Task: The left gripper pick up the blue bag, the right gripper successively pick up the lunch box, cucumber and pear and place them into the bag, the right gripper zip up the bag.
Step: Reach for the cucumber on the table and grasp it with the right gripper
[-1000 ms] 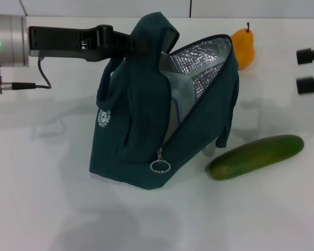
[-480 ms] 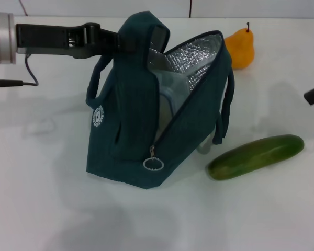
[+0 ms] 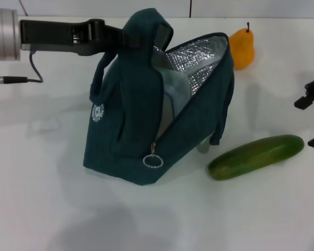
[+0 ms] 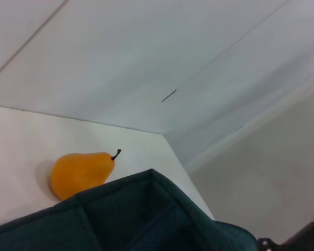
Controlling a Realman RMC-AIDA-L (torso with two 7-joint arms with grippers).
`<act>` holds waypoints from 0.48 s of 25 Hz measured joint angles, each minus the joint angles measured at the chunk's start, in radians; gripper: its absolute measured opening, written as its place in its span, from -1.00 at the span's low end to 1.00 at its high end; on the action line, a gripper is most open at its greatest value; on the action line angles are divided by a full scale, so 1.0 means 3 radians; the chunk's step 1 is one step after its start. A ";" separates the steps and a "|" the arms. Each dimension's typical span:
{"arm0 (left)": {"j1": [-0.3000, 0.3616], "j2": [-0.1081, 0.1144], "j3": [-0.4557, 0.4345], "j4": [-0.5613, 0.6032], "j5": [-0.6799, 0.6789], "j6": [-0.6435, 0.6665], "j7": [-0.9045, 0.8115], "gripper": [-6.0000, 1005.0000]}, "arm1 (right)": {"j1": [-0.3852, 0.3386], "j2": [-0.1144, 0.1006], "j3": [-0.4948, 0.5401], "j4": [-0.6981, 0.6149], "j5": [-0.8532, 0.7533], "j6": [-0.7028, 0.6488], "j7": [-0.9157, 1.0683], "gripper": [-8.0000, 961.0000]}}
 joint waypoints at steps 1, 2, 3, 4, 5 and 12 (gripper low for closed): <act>-0.0010 -0.0006 0.0000 -0.0001 0.0000 -0.0001 -0.0009 -0.90 | 0.0033 0.0023 -0.0015 0.0002 -0.0076 0.0034 -0.0045 0.80; -0.0016 -0.0013 0.0000 -0.0001 0.0000 -0.0002 -0.0017 -0.90 | 0.0064 0.0054 -0.0029 0.0013 -0.0146 0.0063 -0.0095 0.80; -0.0024 -0.0022 0.0000 -0.0001 0.0000 -0.0003 -0.0023 -0.90 | 0.0087 0.0079 -0.0040 0.0022 -0.0200 0.0087 -0.0137 0.80; -0.0030 -0.0035 0.0001 -0.0001 0.0000 -0.0005 -0.0025 -0.90 | 0.0087 0.0079 -0.0040 0.0022 -0.0200 0.0087 -0.0137 0.80; -0.0035 -0.0046 0.0001 -0.0001 0.0000 -0.0006 -0.0024 -0.90 | 0.0103 0.0114 -0.0053 0.0032 -0.0253 0.0120 -0.0208 0.80; -0.0056 -0.0058 0.0001 -0.0001 0.0000 -0.0016 -0.0007 -0.90 | 0.0005 0.0374 -0.0186 0.0048 -0.0399 0.0432 -0.0526 0.79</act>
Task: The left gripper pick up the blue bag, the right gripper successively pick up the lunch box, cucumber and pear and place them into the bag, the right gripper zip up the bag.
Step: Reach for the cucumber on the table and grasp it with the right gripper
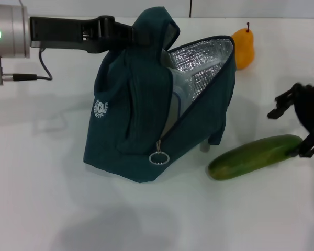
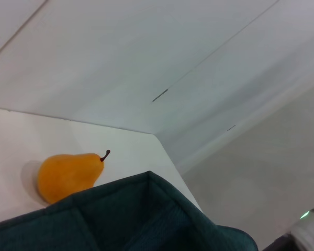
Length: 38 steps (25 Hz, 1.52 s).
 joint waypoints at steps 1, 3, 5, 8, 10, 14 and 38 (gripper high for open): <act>-0.0001 0.0003 0.0000 0.0000 0.0000 -0.0001 0.0001 -0.90 | -0.0022 0.0020 -0.0065 0.0012 -0.0020 0.0069 -0.0008 0.79; -0.0001 0.0006 -0.0001 0.0000 0.0000 -0.0008 0.0001 -0.90 | -0.0045 0.0053 -0.0205 0.0088 -0.0037 0.0218 -0.0027 0.78; 0.0004 0.0006 -0.0001 0.0001 0.0000 -0.0013 0.0002 -0.90 | -0.0050 0.0090 -0.0294 0.0176 -0.0058 0.0346 -0.0048 0.78; 0.0011 0.0000 -0.0001 0.0001 0.0000 -0.0017 0.0005 -0.90 | -0.0050 0.0126 -0.0348 0.0258 -0.0075 0.0463 -0.0068 0.76; 0.0012 -0.0003 -0.0001 0.0001 0.0000 -0.0020 0.0010 -0.90 | -0.0050 0.0142 -0.0363 0.0308 -0.0077 0.0525 -0.0084 0.75; 0.0013 -0.0004 -0.0001 -0.0005 0.0000 -0.0022 0.0013 -0.90 | -0.0051 0.0159 -0.0377 0.0393 -0.0071 0.0640 -0.0118 0.73; 0.0014 0.0002 0.0015 -0.0029 0.0003 -0.0022 0.0019 -0.90 | -0.0053 0.0200 -0.0645 0.0684 0.0147 0.1081 -0.0173 0.58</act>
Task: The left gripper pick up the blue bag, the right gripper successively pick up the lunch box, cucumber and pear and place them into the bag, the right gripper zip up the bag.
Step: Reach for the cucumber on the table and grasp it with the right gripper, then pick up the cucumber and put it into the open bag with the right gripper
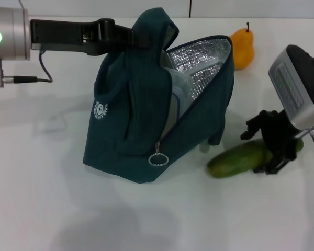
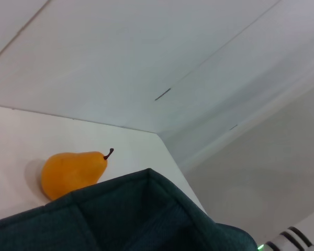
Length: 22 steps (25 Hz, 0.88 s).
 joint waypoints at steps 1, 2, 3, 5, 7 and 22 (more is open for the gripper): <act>0.0002 0.0003 0.0000 0.0001 0.0000 0.0002 0.0000 -0.90 | -0.0002 0.0000 -0.0001 -0.0018 0.0022 0.0015 0.0006 0.58; 0.0003 0.0005 0.0000 0.0003 0.0000 0.0004 0.0000 -0.90 | -0.0003 -0.0001 -0.0001 -0.0034 0.0033 0.0032 0.0020 0.57; 0.0004 0.0007 0.0000 0.0004 0.0000 0.0005 0.0000 -0.90 | -0.0004 -0.0003 -0.0001 -0.0044 0.0039 0.0044 0.0032 0.56; 0.0000 0.0007 0.0000 0.0002 0.0001 0.0006 0.0000 -0.90 | 0.0002 -0.0012 -0.0015 -0.0036 0.0035 0.0046 0.0057 0.52; -0.0007 0.0007 0.0000 -0.0001 0.0006 0.0007 0.0002 -0.90 | 0.0007 -0.0014 -0.0047 -0.0022 0.0023 0.0045 0.0061 0.43; 0.0010 0.0028 -0.0010 0.0016 0.0013 0.0013 0.0005 -0.90 | -0.0050 -0.0027 0.0199 -0.0336 0.0081 -0.0700 0.0104 0.26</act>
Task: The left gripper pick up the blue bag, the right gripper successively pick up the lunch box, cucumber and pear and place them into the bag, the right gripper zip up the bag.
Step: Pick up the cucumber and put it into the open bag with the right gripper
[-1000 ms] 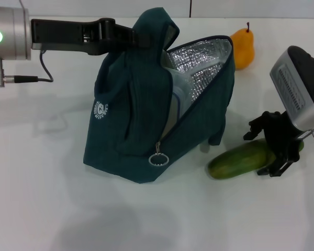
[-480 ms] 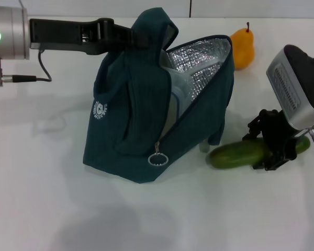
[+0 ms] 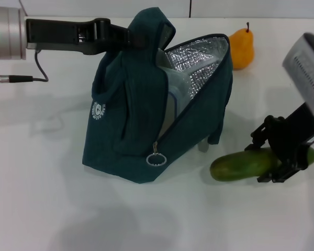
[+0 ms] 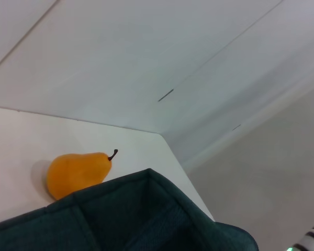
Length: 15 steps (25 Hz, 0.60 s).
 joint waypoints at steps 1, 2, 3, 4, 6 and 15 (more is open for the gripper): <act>0.0000 0.0001 -0.0001 0.0000 0.0001 0.0002 0.0000 -0.90 | -0.0022 -0.0002 0.0053 -0.0075 0.0049 -0.0099 0.0017 0.26; 0.0001 0.0003 -0.0001 0.0003 0.0002 0.0004 0.0000 -0.90 | -0.0035 -0.0006 0.0132 -0.0148 0.0106 -0.0234 0.0029 0.26; 0.0001 0.0005 -0.0001 0.0006 0.0002 0.0007 0.0000 -0.90 | -0.0041 -0.0008 0.0204 -0.0197 0.0141 -0.0332 0.0036 0.26; -0.0001 0.0007 -0.0001 0.0007 0.0002 0.0009 -0.0002 -0.90 | -0.0044 -0.0010 0.0322 -0.0260 0.0188 -0.0478 0.0041 0.27; -0.0009 0.0011 -0.0001 0.0007 0.0001 0.0010 -0.0009 -0.90 | -0.0045 -0.0011 0.0581 -0.0366 0.0289 -0.0758 0.0046 0.27; 0.0001 0.0016 -0.0004 0.0004 0.0006 0.0011 -0.0014 -0.90 | -0.0127 -0.0157 0.1752 -0.0415 0.1238 -0.1359 0.0361 0.29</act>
